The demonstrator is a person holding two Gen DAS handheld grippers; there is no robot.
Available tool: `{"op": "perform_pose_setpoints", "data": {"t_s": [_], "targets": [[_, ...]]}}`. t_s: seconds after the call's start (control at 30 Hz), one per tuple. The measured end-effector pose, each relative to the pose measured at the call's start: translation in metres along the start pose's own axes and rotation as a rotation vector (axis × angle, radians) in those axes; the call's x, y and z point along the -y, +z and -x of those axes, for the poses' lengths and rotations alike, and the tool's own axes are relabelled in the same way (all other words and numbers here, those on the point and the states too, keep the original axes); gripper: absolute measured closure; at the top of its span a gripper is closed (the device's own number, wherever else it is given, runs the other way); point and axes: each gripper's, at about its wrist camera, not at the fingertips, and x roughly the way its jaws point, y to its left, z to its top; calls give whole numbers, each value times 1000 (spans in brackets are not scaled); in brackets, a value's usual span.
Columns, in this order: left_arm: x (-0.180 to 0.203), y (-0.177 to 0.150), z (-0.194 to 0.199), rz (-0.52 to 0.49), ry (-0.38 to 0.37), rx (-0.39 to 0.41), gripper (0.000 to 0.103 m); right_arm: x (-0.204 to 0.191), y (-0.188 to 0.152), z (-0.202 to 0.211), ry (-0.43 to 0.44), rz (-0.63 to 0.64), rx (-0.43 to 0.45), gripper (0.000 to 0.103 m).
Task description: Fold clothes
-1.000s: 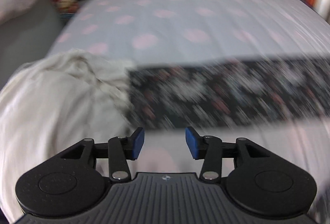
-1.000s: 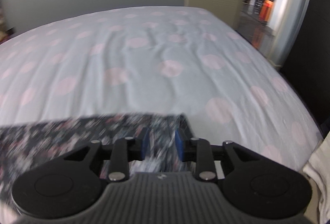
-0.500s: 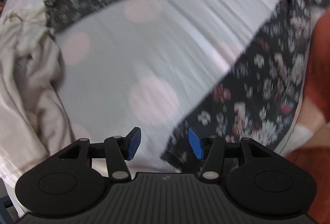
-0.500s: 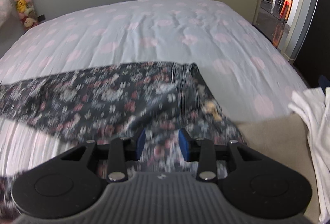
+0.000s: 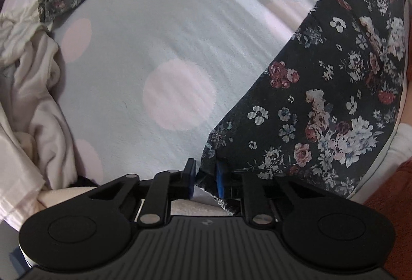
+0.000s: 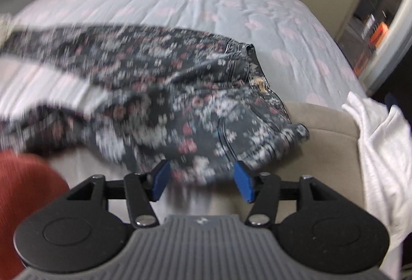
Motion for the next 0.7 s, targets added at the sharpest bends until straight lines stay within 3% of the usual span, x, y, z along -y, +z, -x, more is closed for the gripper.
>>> {"op": "perform_pose_setpoints", "data": {"t_s": [0.07,0.27,0.57,0.67,0.7], "targets": [[3,-2,3,-10,19,0,91,-4,-10,5,-13,66,-11,43],[9,-5,15,31,56,15,92,-24,-20,-9,-141,534,-46,40],[13,-1,45,112,106,84,93,-24,-25,-49,-257,864,-66,41],[14,0,54,139,123,106,94,-26,-28,-62,-298,964,-61,45],[14,0,59,151,128,116,94,-27,-29,-65,-306,971,-52,53]]}}
